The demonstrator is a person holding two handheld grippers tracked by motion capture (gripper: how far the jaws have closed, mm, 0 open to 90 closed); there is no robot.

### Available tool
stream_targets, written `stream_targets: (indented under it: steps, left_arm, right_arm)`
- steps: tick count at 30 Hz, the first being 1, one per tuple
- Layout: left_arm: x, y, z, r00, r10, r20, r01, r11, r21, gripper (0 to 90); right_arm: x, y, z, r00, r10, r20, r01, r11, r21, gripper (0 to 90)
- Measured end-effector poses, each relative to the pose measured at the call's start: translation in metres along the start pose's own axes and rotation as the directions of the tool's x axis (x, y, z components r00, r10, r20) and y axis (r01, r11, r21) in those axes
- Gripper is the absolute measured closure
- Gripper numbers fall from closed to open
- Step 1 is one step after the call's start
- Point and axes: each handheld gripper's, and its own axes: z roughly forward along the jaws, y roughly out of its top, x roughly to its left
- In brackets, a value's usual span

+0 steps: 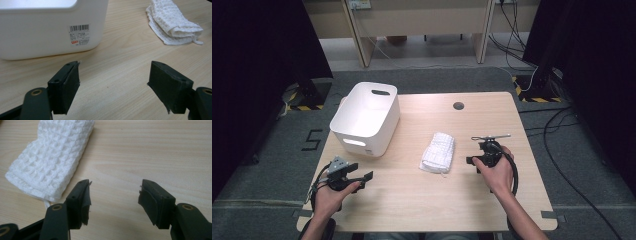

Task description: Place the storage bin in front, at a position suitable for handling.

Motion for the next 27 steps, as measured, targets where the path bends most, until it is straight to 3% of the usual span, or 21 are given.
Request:
stream_targets:
  steps: [4,8,14,17,18,20,25,27]
  left_arm:
    - [0.003,0.006,-0.004,0.9996,-0.027,-0.002,0.027,0.9995,-0.016,24.6]
    - [0.011,0.022,-0.015,0.9940,-0.108,-0.020,0.106,0.9925,-0.060,25.5]
    - [0.035,0.058,-0.031,0.9732,-0.221,-0.064,0.210,0.9682,-0.136,24.2]
    - [0.052,0.074,-0.034,0.9575,-0.274,-0.091,0.257,0.9532,-0.159,23.0]
    - [0.058,0.079,-0.035,0.9507,-0.287,-0.118,0.265,0.9496,-0.167,22.7]
    - [0.063,0.083,-0.036,0.9438,-0.297,-0.146,0.271,0.9473,-0.170,23.1]
    - [0.073,0.093,-0.034,0.9321,-0.320,-0.170,0.290,0.9400,-0.180,23.2]
    - [0.075,0.097,-0.030,0.9313,-0.316,-0.180,0.288,0.9430,-0.166,23.8]
  right_arm:
    - [0.003,0.001,-0.001,1.0000,0.006,-0.008,-0.006,1.000,-0.008,41.4]
    - [0.012,0.005,-0.002,0.9996,0.007,-0.026,-0.008,1.000,-0.015,41.2]
    - [0.028,0.013,0.002,0.9983,-0.002,-0.058,0.001,1.000,-0.017,40.5]
    - [0.035,0.017,0.008,0.9980,-0.002,-0.064,0.001,1.000,-0.006,40.3]
    - [0.036,0.018,0.009,0.9981,-0.002,-0.062,0.002,1.000,-0.002,40.3]
    - [0.040,0.021,0.012,0.9981,-0.003,-0.062,0.003,1.000,-0.001,40.1]
    - [0.045,0.028,0.023,0.9978,0.017,-0.064,-0.017,1.000,0.002,39.4]
    - [0.046,0.031,0.029,0.9982,0.016,-0.057,-0.015,1.000,0.006,39.1]
